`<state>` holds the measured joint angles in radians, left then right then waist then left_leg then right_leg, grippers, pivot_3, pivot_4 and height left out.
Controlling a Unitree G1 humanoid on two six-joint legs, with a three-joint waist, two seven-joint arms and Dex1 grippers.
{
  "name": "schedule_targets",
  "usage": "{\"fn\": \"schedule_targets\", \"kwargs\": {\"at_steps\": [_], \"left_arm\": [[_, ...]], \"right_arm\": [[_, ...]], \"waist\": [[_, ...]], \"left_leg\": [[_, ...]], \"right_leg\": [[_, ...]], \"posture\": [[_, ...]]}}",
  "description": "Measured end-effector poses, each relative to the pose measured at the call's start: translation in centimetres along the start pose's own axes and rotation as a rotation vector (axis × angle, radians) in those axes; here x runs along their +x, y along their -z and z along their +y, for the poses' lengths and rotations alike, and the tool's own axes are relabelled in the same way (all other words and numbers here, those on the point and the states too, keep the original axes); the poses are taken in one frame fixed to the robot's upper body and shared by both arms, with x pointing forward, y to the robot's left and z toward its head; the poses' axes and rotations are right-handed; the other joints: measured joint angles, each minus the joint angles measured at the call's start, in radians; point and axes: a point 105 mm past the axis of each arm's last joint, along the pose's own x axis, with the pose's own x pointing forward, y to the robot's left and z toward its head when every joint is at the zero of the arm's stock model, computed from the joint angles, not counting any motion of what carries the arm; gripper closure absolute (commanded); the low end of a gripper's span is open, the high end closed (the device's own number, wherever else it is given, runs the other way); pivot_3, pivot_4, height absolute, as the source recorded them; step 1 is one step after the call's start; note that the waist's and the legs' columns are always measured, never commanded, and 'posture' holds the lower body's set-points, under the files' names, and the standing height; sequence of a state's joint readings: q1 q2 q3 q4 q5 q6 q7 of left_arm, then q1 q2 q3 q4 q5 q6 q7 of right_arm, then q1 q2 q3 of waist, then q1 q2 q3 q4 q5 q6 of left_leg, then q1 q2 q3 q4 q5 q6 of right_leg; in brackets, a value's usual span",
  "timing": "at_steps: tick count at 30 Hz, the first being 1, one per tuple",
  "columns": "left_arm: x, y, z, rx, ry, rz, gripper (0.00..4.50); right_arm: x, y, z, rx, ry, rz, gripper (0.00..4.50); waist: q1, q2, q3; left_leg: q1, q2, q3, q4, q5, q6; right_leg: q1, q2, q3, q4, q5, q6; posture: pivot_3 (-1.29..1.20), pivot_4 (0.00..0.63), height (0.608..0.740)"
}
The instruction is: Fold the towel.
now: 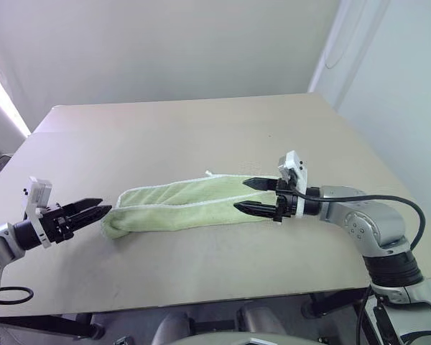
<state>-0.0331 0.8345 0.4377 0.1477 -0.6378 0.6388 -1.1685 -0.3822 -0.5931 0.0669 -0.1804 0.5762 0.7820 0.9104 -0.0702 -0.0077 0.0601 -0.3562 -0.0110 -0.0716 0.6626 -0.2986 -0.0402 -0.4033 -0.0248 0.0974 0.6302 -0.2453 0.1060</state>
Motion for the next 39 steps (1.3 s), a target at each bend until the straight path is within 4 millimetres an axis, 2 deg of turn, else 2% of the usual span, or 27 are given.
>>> {"fn": "schedule_targets", "kwargs": {"at_steps": [6,10,15,19,24,31,34,39], "left_arm": [[0.2,1.1,1.2,-0.044,-0.048,0.035,1.67],[0.1,2.0,3.0,-0.106,-0.133,0.054,1.67],[0.4,3.0,3.3,-0.130,-0.144,0.088,1.67],[1.4,4.0,3.1,-0.149,-0.120,0.112,1.67],[2.3,3.3,2.6,-0.131,-0.067,0.109,1.67],[2.7,3.4,2.0,-0.131,-0.012,0.117,1.67],[2.7,3.5,1.7,-0.145,0.013,0.121,2.62],[2.7,3.3,1.1,-0.157,0.065,0.104,4.45]], "right_arm": [[-0.4,0.8,-2.6,0.049,0.127,0.017,0.00],[-0.5,0.7,-4.7,0.049,0.237,0.019,0.00],[-1.4,1.7,-7.1,0.057,0.386,0.065,0.00],[-1.7,2.3,-7.6,0.046,0.415,0.103,0.00],[-1.8,2.4,-7.8,0.037,0.434,0.116,0.00],[-2.0,2.8,-7.9,0.035,0.452,0.131,0.00],[-2.0,2.8,-8.0,0.034,0.456,0.134,0.00],[-2.2,3.3,-8.2,0.045,0.467,0.146,0.00]], "waist": [[0.001,0.000,0.000],[0.001,0.000,0.000],[0.002,0.000,0.000],[0.002,0.000,0.000],[0.001,0.000,0.000],[0.001,0.000,0.000],[0.001,0.000,0.000],[0.001,0.000,0.000]], "left_leg": [[0.001,0.000,0.001,0.000,0.000,0.000],[0.001,0.000,0.000,0.000,0.000,0.000],[-0.001,0.000,0.001,-0.001,0.000,0.000],[0.000,-0.001,0.001,-0.001,0.000,0.000],[0.000,-0.001,0.001,-0.001,0.000,0.000],[0.000,0.000,0.001,-0.001,0.000,0.000],[0.000,0.000,0.001,-0.001,0.000,0.000],[0.000,0.000,0.001,-0.001,0.000,0.000]], "right_leg": [[0.000,0.000,0.001,0.000,0.000,0.000],[0.000,0.001,0.001,0.001,0.001,-0.001],[-0.001,0.000,0.001,0.000,0.003,-0.004],[-0.001,0.000,0.001,0.000,0.003,-0.003],[0.000,0.000,0.001,0.001,0.002,-0.002],[-0.001,0.000,0.001,0.000,0.002,-0.002],[-0.001,0.000,0.001,0.000,0.002,-0.002],[-0.001,0.000,0.001,0.000,0.002,-0.002]], "posture": [[0.00,0.000,0.740],[0.00,0.000,0.740],[0.00,0.000,0.740],[0.00,0.000,0.740],[0.00,0.000,0.740],[0.00,0.000,0.740],[0.00,0.000,0.740],[0.00,0.000,0.740]]}}
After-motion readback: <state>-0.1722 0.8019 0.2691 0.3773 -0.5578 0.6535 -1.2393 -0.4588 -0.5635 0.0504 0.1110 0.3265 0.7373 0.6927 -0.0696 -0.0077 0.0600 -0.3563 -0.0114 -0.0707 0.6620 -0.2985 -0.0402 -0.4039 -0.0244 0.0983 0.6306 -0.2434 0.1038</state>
